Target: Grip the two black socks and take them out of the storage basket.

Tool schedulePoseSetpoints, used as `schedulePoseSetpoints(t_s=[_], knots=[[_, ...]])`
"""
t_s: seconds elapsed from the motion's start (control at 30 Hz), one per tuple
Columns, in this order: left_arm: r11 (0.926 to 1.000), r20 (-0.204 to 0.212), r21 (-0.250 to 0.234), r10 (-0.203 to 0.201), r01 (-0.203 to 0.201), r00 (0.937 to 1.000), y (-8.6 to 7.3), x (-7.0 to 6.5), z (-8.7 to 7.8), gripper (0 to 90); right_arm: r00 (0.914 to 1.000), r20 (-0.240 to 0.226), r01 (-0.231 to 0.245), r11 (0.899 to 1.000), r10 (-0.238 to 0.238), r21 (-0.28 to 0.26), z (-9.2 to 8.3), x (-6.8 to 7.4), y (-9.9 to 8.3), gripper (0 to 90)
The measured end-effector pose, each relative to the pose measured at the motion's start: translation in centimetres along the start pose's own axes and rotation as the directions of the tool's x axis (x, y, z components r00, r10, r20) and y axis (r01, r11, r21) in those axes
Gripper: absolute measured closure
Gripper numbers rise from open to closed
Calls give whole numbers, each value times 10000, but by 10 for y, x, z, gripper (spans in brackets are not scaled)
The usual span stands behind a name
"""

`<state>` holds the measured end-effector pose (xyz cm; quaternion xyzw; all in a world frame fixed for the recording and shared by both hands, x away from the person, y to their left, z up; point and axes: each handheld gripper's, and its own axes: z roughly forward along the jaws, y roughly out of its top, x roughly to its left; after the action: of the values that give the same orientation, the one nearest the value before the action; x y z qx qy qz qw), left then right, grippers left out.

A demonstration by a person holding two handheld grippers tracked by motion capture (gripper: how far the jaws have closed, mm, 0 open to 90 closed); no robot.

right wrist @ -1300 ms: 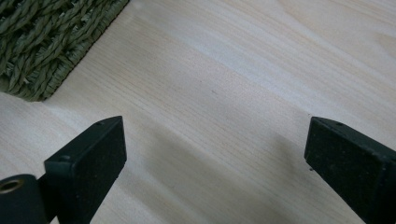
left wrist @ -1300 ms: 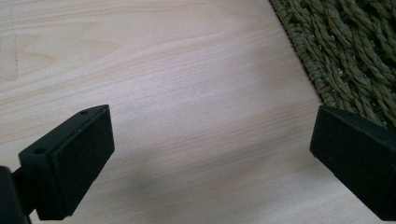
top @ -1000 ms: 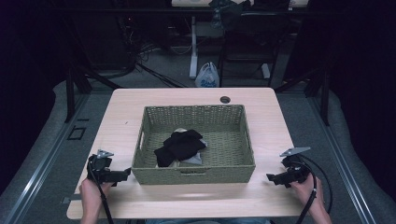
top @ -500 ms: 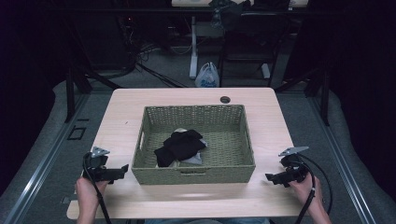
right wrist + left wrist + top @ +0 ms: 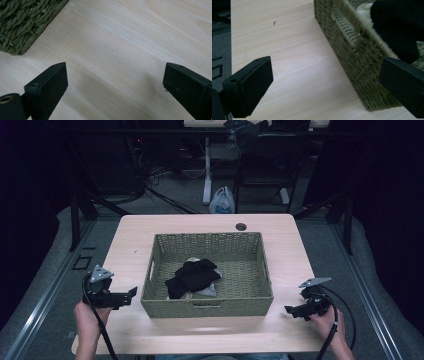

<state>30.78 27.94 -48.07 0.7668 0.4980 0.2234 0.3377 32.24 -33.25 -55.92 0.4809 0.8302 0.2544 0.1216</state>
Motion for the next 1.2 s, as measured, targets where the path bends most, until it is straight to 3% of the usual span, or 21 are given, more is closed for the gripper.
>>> schedulePoseSetpoints(t_s=[0.23,0.47,0.77,1.07,1.2], knots=[[9993,404,-61,381,-379,9985,24,-9,-5,0,10000,18,-24,10000,24,51,1,-1,-1,54],[9950,665,31,989,-993,9929,51,-19,-3,0,10000,-24,60,9999,-60,113,1,0,0,54],[9836,1015,300,1742,-1781,9795,83,-38,10,0,10000,71,11,10000,-12,90,1,0,0,54],[9741,1602,668,2034,-2162,9659,110,-55,31,0,10000,91,-8,10000,8,23,0,0,0,54],[9626,1843,990,2314,-2523,9552,120,-66,42,0,10000,75,49,10000,-50,57,-1,0,1,53]])
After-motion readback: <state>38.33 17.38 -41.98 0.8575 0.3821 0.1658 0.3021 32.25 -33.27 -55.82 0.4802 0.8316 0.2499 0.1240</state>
